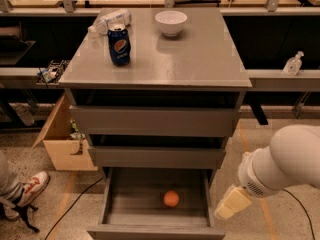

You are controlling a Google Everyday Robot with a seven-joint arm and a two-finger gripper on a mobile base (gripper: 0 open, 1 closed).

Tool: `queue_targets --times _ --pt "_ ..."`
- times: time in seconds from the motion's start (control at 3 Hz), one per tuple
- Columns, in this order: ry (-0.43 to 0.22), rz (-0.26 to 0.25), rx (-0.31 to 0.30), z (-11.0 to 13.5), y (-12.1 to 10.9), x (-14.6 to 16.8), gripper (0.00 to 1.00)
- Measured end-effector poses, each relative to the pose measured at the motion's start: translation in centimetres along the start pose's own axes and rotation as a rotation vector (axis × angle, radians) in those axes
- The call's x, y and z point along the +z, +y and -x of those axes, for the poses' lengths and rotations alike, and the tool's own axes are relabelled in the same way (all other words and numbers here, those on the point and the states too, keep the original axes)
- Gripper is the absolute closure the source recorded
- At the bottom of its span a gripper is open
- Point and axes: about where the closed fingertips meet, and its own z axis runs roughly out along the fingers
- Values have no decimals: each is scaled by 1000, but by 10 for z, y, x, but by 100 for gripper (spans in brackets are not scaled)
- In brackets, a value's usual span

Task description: Pick orange from bottom drawer and place on counter

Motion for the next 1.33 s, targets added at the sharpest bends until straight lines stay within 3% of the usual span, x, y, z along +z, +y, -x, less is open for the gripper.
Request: queue_targets --times 0.33,0.67,1.0,1.33 --pt "24 -7 80 -32 24 61 0" --pt "56 6 89 -63 53 126 0" --pt "29 5 105 -77 58 177 0" --pt "-17 -19 131 -68 51 183 0"
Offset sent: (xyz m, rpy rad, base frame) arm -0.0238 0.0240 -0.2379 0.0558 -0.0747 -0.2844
